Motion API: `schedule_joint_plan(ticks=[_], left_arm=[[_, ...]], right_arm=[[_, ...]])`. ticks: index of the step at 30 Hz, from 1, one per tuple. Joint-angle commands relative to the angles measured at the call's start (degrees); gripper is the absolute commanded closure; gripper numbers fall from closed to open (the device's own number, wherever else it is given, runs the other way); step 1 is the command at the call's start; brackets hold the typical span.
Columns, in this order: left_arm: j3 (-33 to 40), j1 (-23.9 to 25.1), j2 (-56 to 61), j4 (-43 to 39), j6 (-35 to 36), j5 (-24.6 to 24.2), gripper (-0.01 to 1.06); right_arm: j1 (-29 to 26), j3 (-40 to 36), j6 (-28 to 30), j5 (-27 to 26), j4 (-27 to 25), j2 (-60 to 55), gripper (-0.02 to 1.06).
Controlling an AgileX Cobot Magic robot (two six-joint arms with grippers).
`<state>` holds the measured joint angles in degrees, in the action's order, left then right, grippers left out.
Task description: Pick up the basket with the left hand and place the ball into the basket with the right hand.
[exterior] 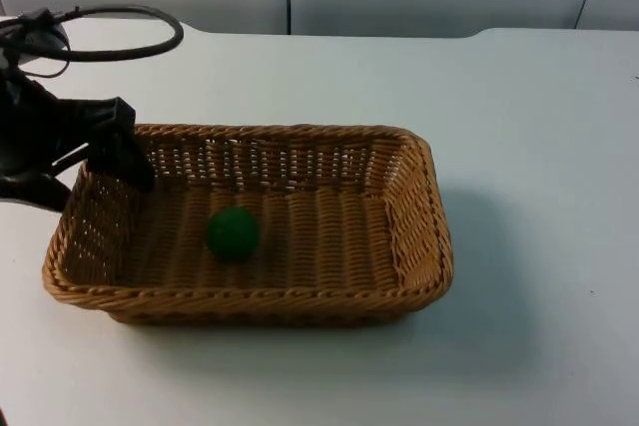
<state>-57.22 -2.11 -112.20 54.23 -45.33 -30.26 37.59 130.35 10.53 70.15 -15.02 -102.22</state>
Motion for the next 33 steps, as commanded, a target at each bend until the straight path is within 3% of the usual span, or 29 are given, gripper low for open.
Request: schedule_joint_plan(ticks=[1,8,11,12,15,16,17,22,25,26,30,33], left_arm=[[-1.58,0.89,1.45,-3.77,2.52,-1.62,0.23],[-6.56,4.03,8.64,-12.29,9.34,-7.40,0.23],[-7.85,4.43,11.88,-14.52,11.11,-9.28,0.28],[-8.33,4.69,13.96,-15.26,12.28,-10.15,0.38],[-8.80,4.67,22.00,-18.28,14.25,-13.68,0.91],[-8.80,4.67,22.00,-18.28,14.25,-13.68,0.91],[-8.80,4.67,24.19,-19.63,14.25,-15.37,1.05],[-8.68,4.31,35.05,-22.00,16.90,-19.68,1.05],[-8.68,2.32,44.38,-25.86,18.49,-24.12,1.05],[-8.68,2.32,44.38,-25.86,18.49,-24.12,1.05],[-7.66,-0.32,57.02,-39.54,27.34,-32.88,1.05],[-4.49,-0.32,63.52,-44.14,30.12,-33.21,1.05]], right_arm=[[0.18,0.25,-0.11,-0.19,-0.01,0.63,1.04],[0.18,0.25,-0.11,-0.19,1.85,0.63,1.04],[0.18,0.25,-0.11,-0.19,2.07,0.63,1.04],[0.18,0.25,-0.11,-0.19,2.20,0.63,1.04],[0.18,0.25,-0.11,-0.19,3.37,0.86,1.04],[0.18,0.25,-0.11,-0.19,3.37,0.86,1.04],[0.18,0.25,-0.11,-0.19,3.51,1.15,1.04],[0.57,0.25,-0.11,-0.19,6.89,3.54,1.05],[3.30,0.25,-2.46,-0.19,15.58,6.61,1.05],[3.30,0.25,-2.46,-0.19,15.58,6.61,1.05],[11.93,0.25,-7.87,-0.19,29.04,11.43,1.05],[15.46,0.25,-9.68,-0.19,33.80,13.06,1.05]])
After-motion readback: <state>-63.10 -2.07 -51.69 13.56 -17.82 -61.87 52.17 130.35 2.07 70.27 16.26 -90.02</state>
